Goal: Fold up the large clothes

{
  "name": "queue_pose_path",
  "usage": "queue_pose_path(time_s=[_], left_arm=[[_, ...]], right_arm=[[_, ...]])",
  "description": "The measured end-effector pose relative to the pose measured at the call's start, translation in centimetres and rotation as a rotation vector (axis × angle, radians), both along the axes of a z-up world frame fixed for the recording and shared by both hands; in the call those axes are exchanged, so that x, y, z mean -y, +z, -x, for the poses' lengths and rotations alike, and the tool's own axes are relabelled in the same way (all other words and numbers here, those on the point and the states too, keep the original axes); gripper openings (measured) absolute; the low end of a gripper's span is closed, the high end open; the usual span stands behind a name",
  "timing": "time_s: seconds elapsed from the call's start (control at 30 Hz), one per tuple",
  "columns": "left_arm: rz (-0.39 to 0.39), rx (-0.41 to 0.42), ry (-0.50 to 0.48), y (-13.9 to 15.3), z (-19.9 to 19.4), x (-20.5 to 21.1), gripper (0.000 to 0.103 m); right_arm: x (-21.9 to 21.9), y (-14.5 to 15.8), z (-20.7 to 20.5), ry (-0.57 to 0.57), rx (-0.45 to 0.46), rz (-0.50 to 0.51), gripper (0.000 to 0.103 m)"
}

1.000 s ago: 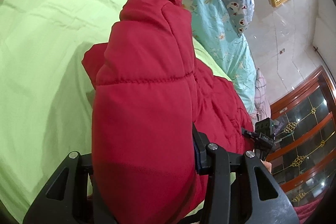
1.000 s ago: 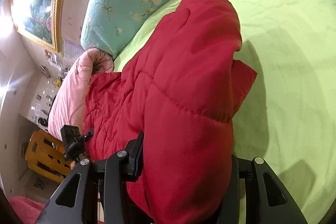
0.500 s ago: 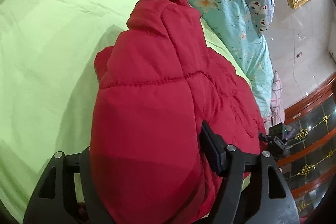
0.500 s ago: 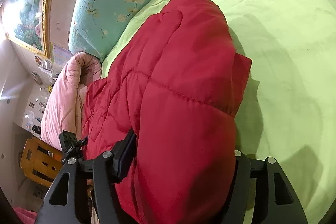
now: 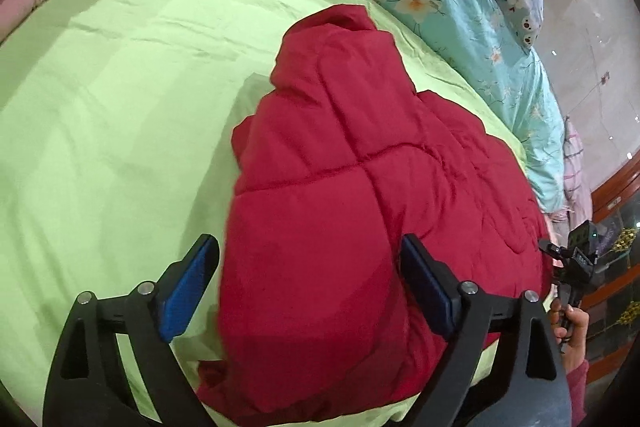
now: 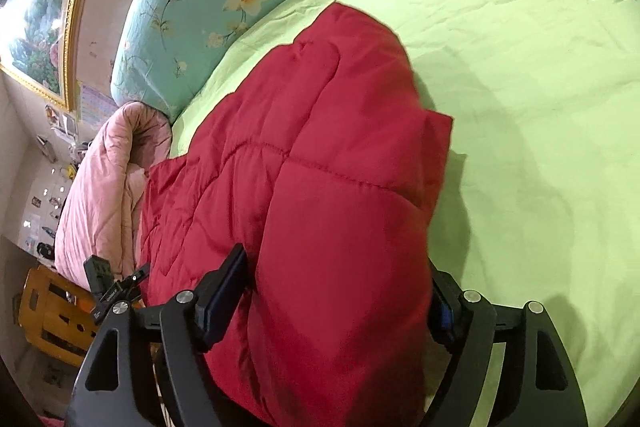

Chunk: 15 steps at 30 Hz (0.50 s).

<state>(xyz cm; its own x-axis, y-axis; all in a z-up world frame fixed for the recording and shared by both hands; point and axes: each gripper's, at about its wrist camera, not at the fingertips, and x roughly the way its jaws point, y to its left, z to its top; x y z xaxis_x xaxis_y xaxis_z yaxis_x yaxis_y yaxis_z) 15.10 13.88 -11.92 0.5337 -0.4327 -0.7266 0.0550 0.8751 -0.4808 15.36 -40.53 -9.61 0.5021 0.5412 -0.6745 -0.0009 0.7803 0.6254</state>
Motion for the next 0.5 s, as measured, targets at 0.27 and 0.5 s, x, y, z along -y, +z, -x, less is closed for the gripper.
queue_pose_path(time_s=[0.27,0.5], left_arm=[[0.003,0.051,0.097,1.6,1.7,-2.8,0.091],[-0.003,0.167,0.043,5.6,2.7,-0.5,0.091]], right_arm=[[0.9,2.9,2.0,-0.08,0.069,0.097,0.081],[-0.4,6.6,4.2,-0.093,0.191,0.209,0.081]])
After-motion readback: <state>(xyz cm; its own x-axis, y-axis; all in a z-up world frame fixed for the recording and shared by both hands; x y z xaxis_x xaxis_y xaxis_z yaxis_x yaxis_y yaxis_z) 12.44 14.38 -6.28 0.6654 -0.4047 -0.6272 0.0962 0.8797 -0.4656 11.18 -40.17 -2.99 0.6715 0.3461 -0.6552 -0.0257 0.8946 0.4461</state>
